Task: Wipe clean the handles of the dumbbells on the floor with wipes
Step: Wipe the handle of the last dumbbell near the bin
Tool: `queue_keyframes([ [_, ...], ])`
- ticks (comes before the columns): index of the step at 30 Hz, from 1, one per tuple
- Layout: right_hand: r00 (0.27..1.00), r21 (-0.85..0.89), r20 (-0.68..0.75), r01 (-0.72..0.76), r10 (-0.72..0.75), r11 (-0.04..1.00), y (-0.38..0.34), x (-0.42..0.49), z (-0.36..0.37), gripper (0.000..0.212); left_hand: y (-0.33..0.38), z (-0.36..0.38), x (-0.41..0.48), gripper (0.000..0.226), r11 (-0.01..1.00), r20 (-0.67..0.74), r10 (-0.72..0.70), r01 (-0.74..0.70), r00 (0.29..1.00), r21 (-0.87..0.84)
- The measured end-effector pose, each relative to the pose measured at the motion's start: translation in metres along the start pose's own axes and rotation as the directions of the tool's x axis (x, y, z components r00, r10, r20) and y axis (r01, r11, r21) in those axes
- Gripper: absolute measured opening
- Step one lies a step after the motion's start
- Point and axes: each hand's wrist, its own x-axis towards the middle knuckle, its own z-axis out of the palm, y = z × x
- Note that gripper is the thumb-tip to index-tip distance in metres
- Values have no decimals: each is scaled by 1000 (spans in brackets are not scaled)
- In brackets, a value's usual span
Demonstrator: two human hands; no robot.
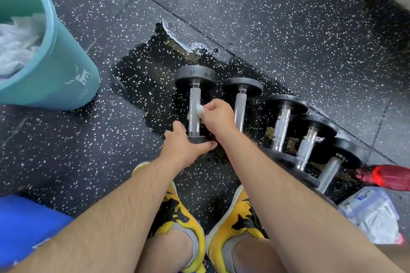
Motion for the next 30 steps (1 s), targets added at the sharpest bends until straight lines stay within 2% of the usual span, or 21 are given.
queue_keyframes([
  [4, 999, -67, 40, 26, -23, 997, 0, 0, -5, 17, 0, 0, 0, 90, 1000, -13, 2, -1, 1000, 22],
  [9, 999, -12, -40, 33, -34, 999, -12, -4, -4, 12, 1, 0, 0, 91, 1000, -9, 6, -5, 1000, 22],
  [14, 997, -187, 77, 39, -25, 982, -1, -20, -9, 19, 1, -2, -1, 90, 999, 1, 1, -1, 1000, 33],
  [20, 999, -132, -14, 42, -44, 990, -4, -28, -2, 12, 1, -3, 0, 85, 999, 12, -5, 4, 1000, 40],
  [25, 985, -192, -49, 155, -167, 969, 1, -34, 10, 15, 2, -3, 2, 80, 997, 10, -25, 24, 1000, 75],
  [28, 957, -248, -95, 243, -273, 938, 1, -26, 16, 29, 2, -3, 3, 81, 996, 6, -19, 18, 1000, 83],
  [30, 957, -257, -79, 250, -278, 934, 12, -28, 20, 23, 0, -2, 2, 72, 997, 10, -21, 20, 1000, 79],
])
